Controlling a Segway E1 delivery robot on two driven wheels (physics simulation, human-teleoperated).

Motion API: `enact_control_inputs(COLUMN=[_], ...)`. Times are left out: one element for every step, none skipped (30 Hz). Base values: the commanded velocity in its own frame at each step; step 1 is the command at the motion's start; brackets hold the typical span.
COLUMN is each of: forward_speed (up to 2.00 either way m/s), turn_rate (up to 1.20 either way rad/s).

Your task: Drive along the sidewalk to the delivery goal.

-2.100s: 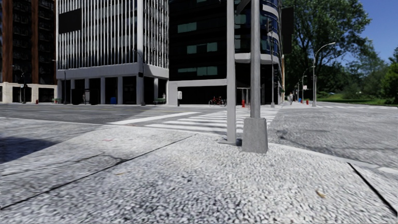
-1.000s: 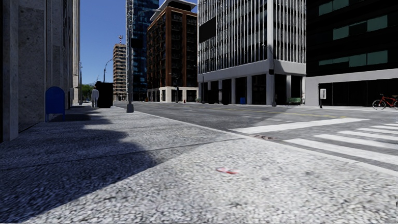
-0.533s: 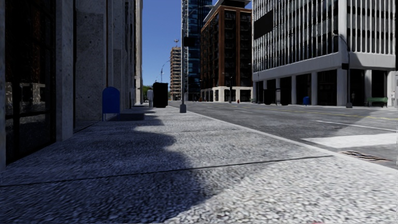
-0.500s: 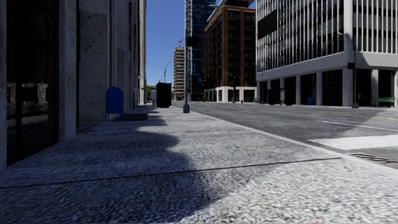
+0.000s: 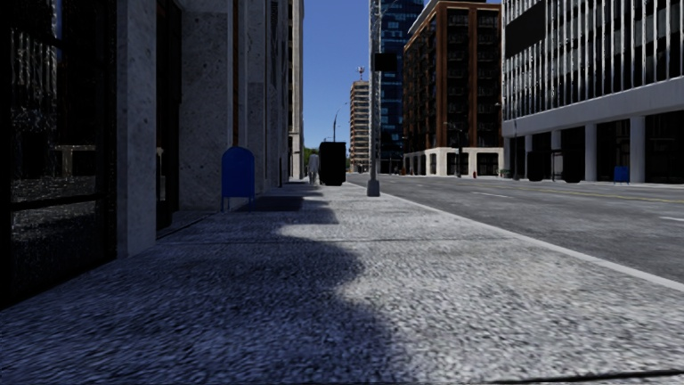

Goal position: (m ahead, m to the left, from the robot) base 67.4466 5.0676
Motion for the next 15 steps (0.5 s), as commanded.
enact_control_inputs(forward_speed=[1.91,1.91,1.91,1.91,1.91,1.91,1.91,1.91,1.91,1.91,1.91,1.91,1.91,1.91,1.91], turn_rate=[0.00,0.00,0.00,0.00,0.00,0.00,0.00,0.00,0.00,0.14,0.34,0.55,0.55,0.67,0.68])
